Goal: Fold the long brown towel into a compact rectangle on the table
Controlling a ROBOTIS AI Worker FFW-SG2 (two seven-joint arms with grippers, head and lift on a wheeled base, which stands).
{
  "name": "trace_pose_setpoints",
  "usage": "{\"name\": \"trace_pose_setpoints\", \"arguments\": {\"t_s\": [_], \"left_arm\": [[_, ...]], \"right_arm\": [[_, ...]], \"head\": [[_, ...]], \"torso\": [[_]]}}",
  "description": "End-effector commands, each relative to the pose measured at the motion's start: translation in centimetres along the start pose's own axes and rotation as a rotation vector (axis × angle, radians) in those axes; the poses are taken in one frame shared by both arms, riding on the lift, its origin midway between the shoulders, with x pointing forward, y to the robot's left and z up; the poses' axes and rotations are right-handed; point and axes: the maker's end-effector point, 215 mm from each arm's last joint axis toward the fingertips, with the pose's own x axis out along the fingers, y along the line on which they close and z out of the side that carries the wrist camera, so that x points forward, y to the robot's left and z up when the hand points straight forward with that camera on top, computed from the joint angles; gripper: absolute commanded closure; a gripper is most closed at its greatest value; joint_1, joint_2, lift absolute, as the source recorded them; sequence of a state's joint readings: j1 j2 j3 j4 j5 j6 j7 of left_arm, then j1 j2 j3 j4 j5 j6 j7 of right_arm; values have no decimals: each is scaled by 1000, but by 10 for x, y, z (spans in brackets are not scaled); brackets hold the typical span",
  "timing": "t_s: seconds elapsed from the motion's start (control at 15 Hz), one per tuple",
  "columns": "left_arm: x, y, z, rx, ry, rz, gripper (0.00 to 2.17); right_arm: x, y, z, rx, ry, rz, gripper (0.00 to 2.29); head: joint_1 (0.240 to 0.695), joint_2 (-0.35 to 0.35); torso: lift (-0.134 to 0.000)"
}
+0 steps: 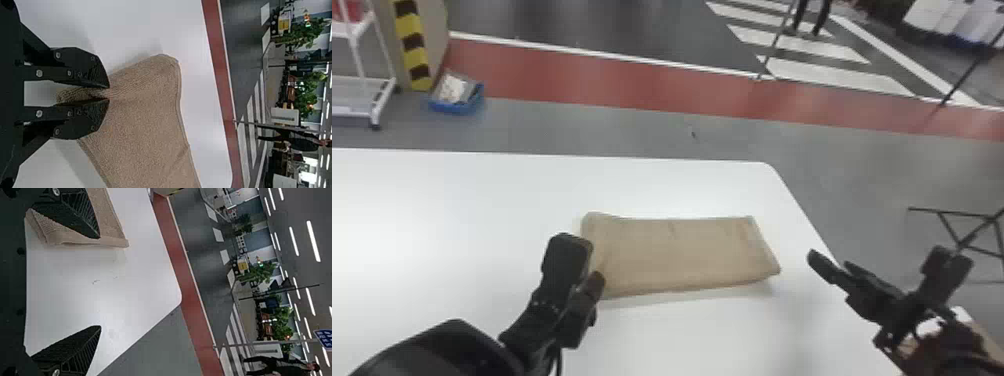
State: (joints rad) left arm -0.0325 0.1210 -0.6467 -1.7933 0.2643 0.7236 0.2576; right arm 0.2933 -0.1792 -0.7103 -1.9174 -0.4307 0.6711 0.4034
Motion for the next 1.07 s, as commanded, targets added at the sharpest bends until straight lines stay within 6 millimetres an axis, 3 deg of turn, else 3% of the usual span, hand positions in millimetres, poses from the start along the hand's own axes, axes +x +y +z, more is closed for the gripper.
{"name": "trace_pose_setpoints", "arguments": {"t_s": [0.0, 0.13, 0.53, 0.6, 0.8, 1.0], "left_arm": [[-6, 1, 2, -6, -5, 0, 1713], [-18, 10, 14, -7, -27, 11, 1713], [-59, 101, 19, -56, -44, 133, 1710], [-62, 109, 21, -62, -50, 144, 1710], [-73, 147, 1, -85, -24, 199, 1710], [-78, 166, -12, -97, -6, 230, 1710]], "right_arm": [[0, 1, 0, 3, -1, 1, 63], [0, 2, -1, 1, 1, 4, 63], [7, 19, -4, 2, 6, 32, 66], [8, 22, -4, 0, 6, 36, 66], [12, 31, -8, -2, 17, 46, 66], [14, 44, -14, 2, 32, 64, 70]], "head": [[695, -350], [695, -350], [695, -350], [695, -350], [695, -350], [695, -350]], "torso": [[-124], [-124], [-124], [-124], [-124], [-124]]}}
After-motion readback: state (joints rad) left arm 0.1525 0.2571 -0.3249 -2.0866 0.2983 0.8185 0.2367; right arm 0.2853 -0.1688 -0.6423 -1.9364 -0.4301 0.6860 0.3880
